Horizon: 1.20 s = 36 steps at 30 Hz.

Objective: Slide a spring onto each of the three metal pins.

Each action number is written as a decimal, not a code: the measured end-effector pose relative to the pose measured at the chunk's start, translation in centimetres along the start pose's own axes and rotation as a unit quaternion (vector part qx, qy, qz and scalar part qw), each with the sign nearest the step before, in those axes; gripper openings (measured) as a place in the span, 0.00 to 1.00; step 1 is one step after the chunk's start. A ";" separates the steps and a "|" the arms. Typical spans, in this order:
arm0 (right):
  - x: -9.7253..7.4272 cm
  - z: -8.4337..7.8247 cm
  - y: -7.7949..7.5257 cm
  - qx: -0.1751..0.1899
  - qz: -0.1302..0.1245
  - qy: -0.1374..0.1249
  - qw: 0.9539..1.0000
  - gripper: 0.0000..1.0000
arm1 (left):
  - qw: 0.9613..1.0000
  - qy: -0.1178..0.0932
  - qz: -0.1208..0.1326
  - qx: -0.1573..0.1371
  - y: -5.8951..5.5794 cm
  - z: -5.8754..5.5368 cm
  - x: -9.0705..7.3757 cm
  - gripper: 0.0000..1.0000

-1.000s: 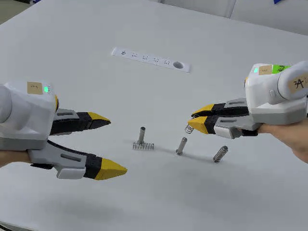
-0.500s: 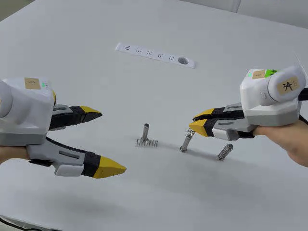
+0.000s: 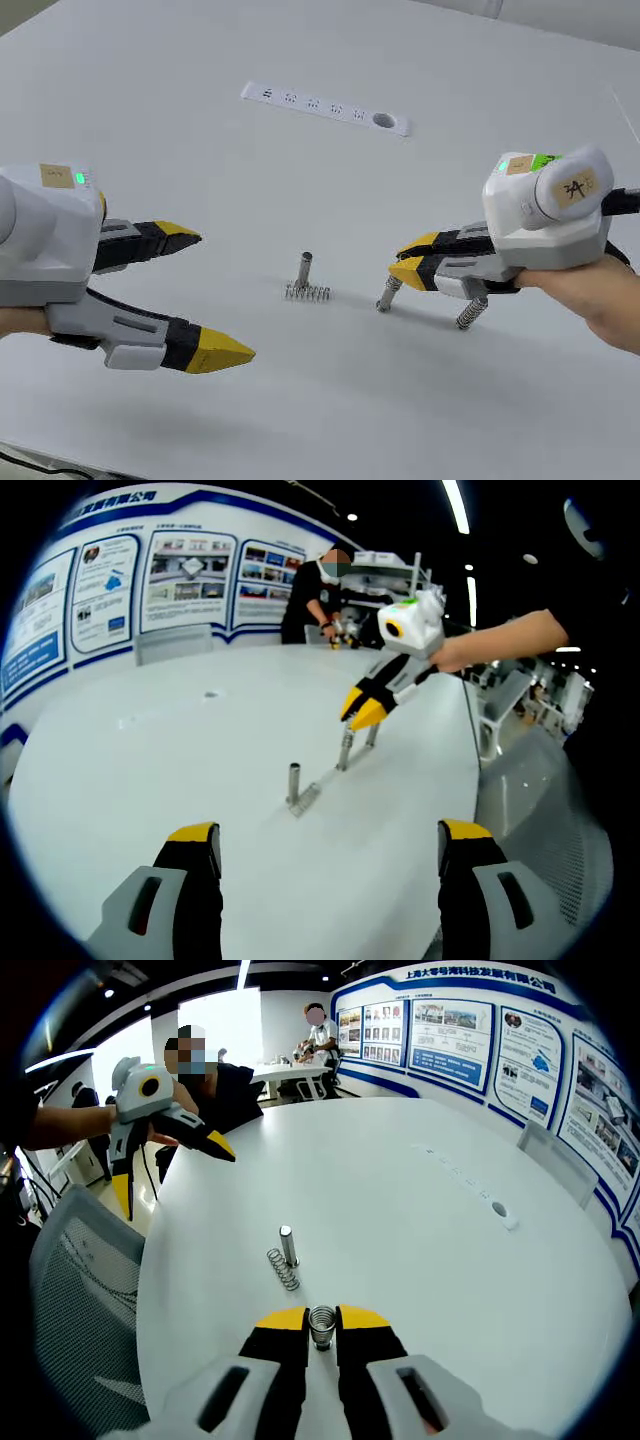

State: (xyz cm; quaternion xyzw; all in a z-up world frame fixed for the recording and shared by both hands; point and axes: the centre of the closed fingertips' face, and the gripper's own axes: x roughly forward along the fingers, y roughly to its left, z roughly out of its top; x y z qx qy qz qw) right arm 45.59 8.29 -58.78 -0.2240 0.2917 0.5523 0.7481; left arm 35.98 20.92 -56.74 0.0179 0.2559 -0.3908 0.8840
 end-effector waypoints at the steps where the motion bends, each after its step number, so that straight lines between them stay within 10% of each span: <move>1: 0.1 -0.2 0.0 0.001 -0.001 0.003 1.000 0.11 | 1.000 0.001 0.001 -0.001 0.1 -0.1 -0.1 0.91; 36: 2.5 -2.5 -0.3 -0.018 -0.006 0.027 0.999 0.19 | 1.000 -0.004 0.005 -0.017 0.0 -0.3 -0.4 0.91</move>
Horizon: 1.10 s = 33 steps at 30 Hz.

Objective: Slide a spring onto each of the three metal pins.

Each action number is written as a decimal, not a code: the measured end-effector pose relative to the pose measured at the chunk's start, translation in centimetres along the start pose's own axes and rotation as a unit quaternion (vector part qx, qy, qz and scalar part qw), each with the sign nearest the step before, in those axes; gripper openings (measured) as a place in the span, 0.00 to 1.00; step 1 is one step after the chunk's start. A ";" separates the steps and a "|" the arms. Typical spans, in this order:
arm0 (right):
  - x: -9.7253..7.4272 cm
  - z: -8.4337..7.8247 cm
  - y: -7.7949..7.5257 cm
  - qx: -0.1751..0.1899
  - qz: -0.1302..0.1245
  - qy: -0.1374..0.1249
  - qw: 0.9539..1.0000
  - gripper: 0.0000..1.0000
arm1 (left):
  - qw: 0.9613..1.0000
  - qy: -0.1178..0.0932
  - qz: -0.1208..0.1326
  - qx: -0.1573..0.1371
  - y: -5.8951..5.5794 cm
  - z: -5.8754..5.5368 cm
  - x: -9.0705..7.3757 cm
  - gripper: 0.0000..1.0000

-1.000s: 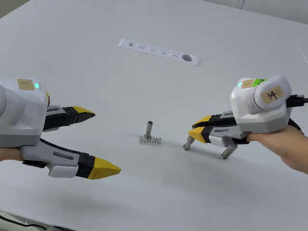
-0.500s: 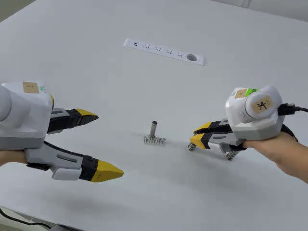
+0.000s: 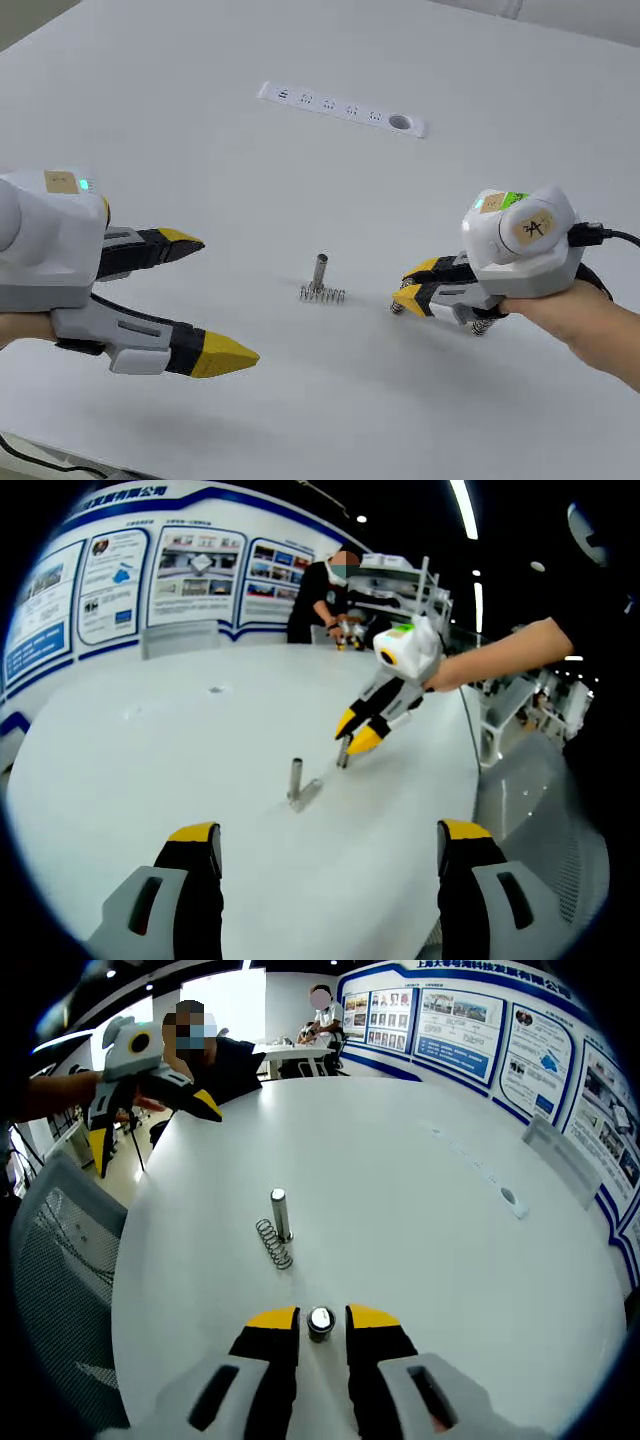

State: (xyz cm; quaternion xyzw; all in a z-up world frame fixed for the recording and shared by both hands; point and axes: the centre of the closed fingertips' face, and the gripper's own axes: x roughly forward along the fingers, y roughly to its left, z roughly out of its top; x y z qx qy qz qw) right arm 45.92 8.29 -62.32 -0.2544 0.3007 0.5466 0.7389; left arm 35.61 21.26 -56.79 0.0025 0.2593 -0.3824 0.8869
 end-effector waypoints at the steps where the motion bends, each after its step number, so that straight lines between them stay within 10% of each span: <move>1: -0.1 0.2 0.0 0.006 0.002 -0.007 1.000 0.19 | 1.000 0.000 0.000 -0.001 0.0 0.0 0.0 0.91; 16: -1.1 3.8 1.3 -0.049 0.020 -0.030 0.998 0.21 | 1.000 -0.007 -0.004 0.002 -0.1 0.0 0.0 0.91; 33: 3.8 4.0 4.8 -0.155 0.083 0.029 0.984 0.22 | 1.000 -0.007 0.010 -0.009 1.0 -1.0 -0.7 0.90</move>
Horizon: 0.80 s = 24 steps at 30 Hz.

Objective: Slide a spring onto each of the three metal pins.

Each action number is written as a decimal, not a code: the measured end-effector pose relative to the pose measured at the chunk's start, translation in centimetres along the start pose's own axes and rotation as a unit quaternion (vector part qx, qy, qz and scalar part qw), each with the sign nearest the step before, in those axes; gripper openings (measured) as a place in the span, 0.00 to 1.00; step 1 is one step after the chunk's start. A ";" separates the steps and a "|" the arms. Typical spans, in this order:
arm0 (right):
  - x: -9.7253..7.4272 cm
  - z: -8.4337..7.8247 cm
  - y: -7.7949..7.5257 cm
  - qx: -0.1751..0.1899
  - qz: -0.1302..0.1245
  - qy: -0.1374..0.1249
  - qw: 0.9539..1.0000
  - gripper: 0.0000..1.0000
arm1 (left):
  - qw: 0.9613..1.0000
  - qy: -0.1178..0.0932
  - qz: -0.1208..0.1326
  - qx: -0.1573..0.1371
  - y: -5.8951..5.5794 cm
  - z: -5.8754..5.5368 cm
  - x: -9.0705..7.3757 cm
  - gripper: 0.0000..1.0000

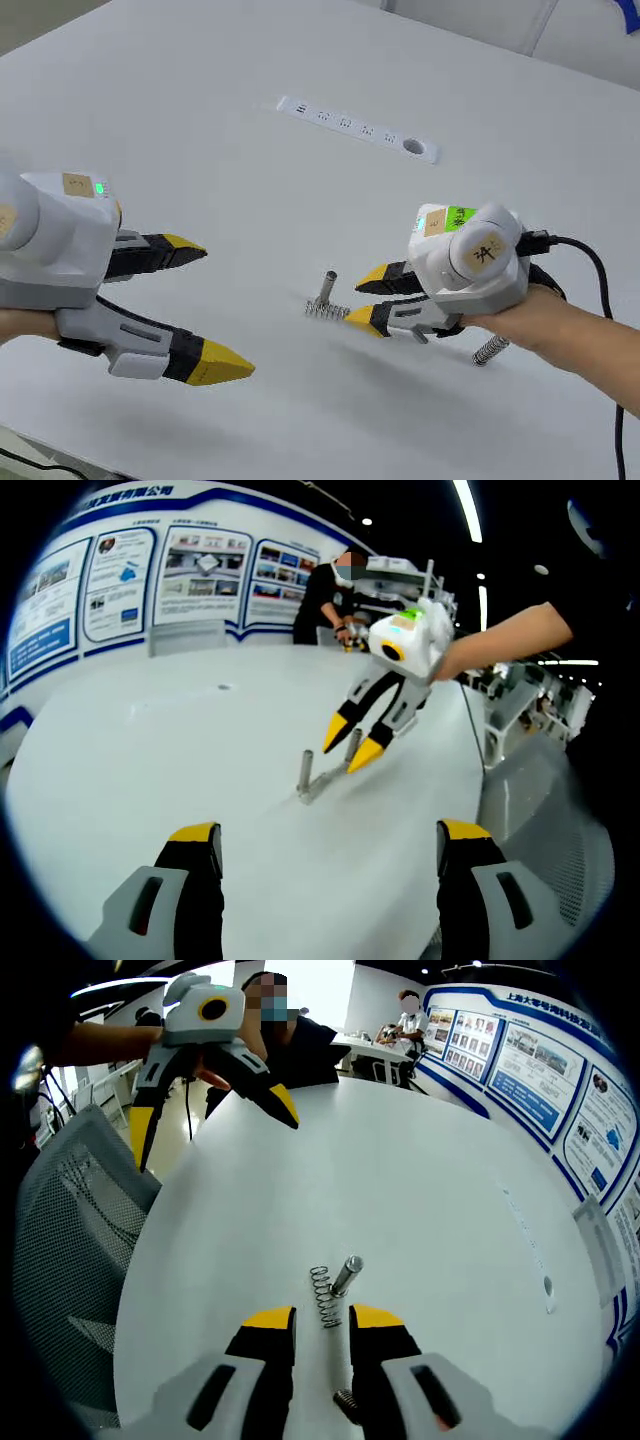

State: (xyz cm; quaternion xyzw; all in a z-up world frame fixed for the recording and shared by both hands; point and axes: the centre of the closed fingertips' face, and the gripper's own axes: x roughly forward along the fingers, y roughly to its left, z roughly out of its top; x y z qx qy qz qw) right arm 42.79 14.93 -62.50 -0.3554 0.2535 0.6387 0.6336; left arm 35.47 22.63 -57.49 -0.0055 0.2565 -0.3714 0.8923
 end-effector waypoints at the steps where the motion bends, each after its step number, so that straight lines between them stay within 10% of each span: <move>1: 0.3 0.0 0.0 -0.003 0.003 0.004 1.000 0.22 | 1.000 -0.002 0.001 -0.001 0.0 0.0 0.0 0.90; 24: 3.5 -2.2 -0.1 -0.010 0.059 0.046 0.997 0.18 | 1.000 0.016 0.016 -0.014 0.9 -1.4 -0.6 0.89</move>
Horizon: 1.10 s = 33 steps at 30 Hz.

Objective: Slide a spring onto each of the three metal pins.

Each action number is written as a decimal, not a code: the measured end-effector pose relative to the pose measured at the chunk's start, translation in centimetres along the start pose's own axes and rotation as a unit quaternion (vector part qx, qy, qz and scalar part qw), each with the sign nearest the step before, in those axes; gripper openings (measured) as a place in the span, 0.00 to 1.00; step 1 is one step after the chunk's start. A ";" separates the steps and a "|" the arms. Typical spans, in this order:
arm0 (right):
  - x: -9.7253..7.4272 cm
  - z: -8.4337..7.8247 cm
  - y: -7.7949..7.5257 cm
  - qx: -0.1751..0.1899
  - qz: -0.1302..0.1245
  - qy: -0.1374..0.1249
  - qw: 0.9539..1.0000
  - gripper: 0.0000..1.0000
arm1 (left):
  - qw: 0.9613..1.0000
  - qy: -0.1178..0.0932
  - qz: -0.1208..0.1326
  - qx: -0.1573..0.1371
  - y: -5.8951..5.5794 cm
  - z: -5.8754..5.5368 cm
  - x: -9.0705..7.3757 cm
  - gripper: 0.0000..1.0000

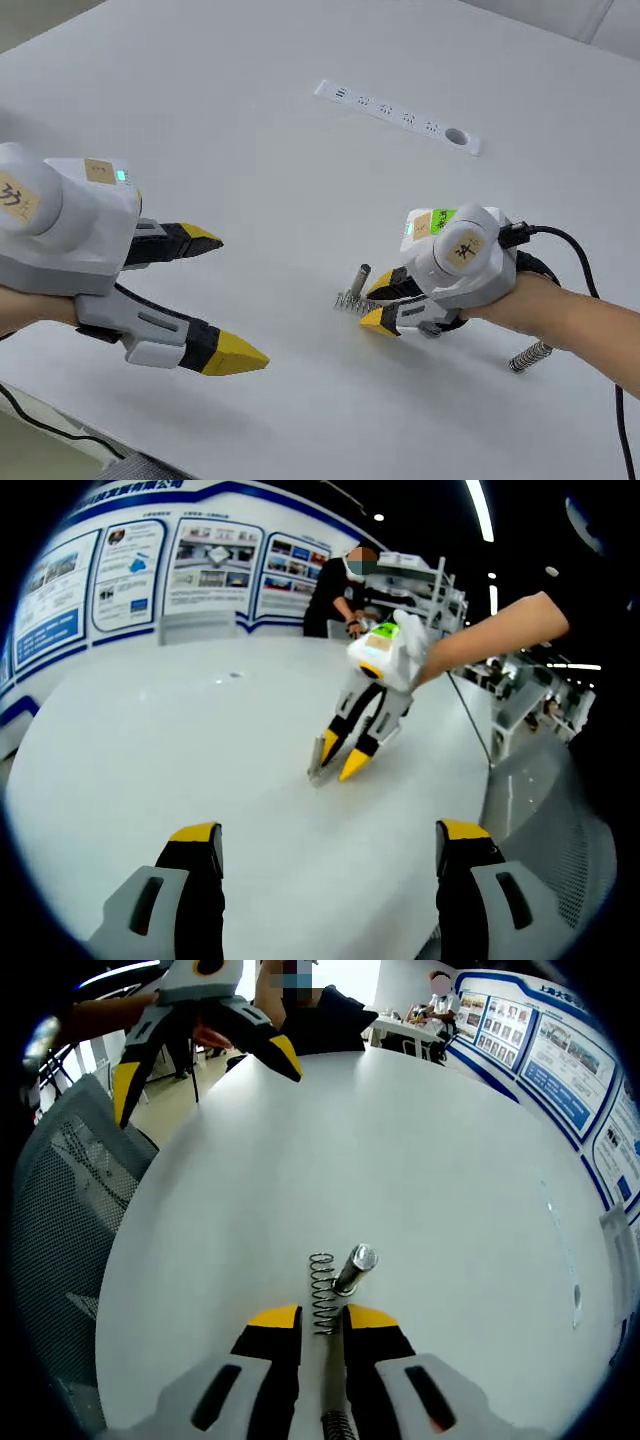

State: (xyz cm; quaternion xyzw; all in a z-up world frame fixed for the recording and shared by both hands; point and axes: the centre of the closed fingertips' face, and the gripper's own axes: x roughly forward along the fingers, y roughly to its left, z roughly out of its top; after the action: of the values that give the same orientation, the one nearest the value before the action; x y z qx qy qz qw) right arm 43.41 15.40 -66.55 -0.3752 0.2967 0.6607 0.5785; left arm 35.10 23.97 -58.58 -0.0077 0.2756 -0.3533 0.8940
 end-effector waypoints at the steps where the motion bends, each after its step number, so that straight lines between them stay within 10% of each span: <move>1: 0.1 0.1 0.2 0.010 0.004 -0.005 1.000 0.16 | 1.000 0.001 0.000 0.000 0.0 0.0 0.0 0.89; 17: 0.0 0.0 0.5 0.009 -0.010 0.012 1.000 0.11 | 1.000 0.006 -0.006 0.022 -0.5 1.0 0.6 0.89; 33: -5.3 2.6 2.5 -0.017 -0.028 -0.024 0.999 0.11 | 0.998 -0.002 -0.040 0.055 -2.8 2.7 1.6 0.79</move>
State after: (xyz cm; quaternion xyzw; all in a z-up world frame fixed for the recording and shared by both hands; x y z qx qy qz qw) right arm 40.81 14.30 -60.78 -0.3768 0.2608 0.6579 0.5977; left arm 35.62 20.34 -56.50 0.0293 0.2531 -0.4035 0.8788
